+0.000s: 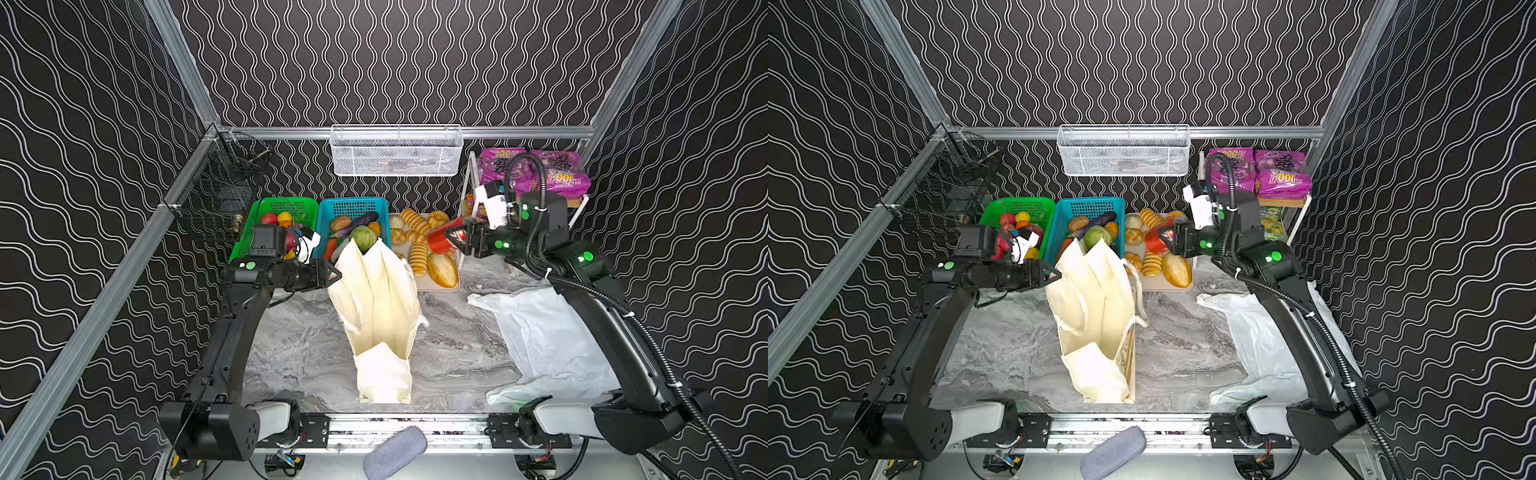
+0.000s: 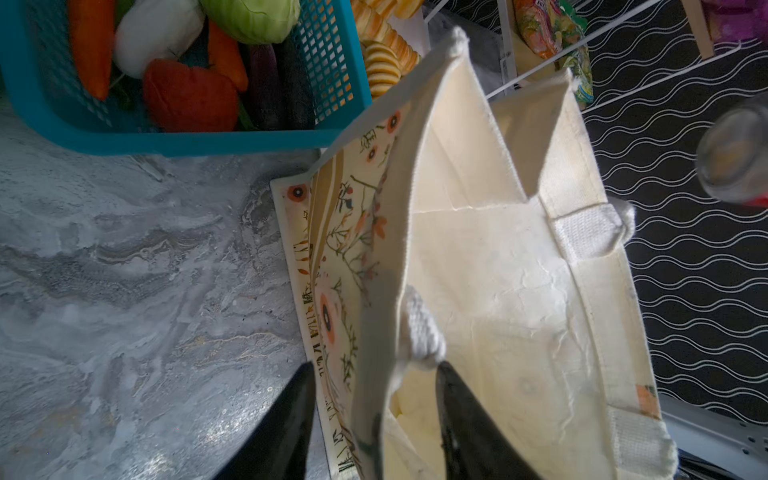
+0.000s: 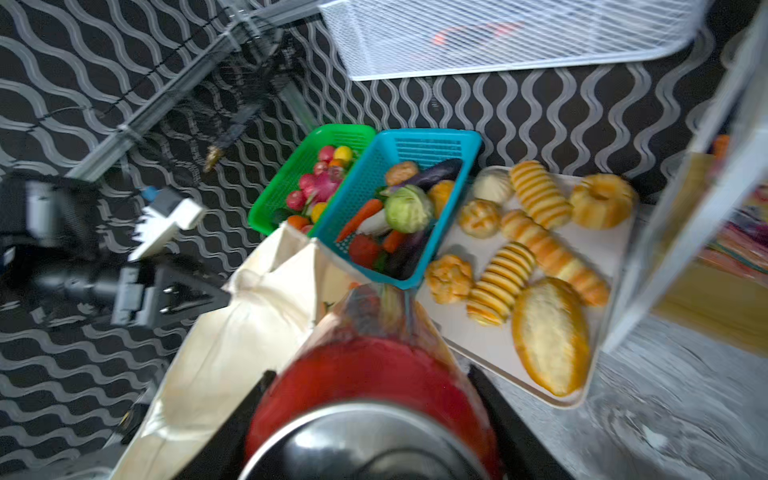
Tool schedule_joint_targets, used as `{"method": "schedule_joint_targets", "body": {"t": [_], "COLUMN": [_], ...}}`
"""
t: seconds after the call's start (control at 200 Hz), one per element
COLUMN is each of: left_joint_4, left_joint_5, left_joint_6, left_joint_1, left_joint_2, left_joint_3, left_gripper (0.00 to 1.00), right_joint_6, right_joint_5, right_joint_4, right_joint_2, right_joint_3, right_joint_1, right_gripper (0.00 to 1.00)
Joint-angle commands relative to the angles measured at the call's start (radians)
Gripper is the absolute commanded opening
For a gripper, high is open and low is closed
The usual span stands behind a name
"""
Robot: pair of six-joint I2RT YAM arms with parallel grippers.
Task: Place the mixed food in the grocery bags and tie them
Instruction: 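Lift the red cola can with the right gripper and carry it over the tote bag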
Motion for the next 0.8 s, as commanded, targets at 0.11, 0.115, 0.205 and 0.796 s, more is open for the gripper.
{"method": "schedule_joint_targets", "body": {"t": [0.11, 0.115, 0.205, 0.796], "left_joint_4": [0.014, 0.013, 0.016, 0.048], "left_joint_5": [-0.006, -0.007, -0.016, -0.002], "left_joint_6": [-0.013, -0.014, -0.026, -0.104], "left_joint_1": [-0.056, -0.057, -0.063, -0.073], "left_joint_2": [0.026, 0.026, 0.026, -0.016], "left_joint_3": [0.008, 0.009, 0.018, 0.012], "left_gripper": [0.31, 0.3, 0.11, 0.0], "right_joint_6": [-0.052, -0.054, -0.08, -0.197], "right_joint_5": [-0.014, -0.01, 0.066, 0.37], "right_joint_4": [-0.098, -0.1, -0.159, -0.203], "right_joint_2": [0.117, 0.12, 0.191, 0.558], "right_joint_3": [0.161, 0.165, 0.233, 0.31], "right_joint_1": [0.198, 0.204, 0.288, 0.48], "right_gripper": [0.48, 0.48, 0.48, 0.5]}}
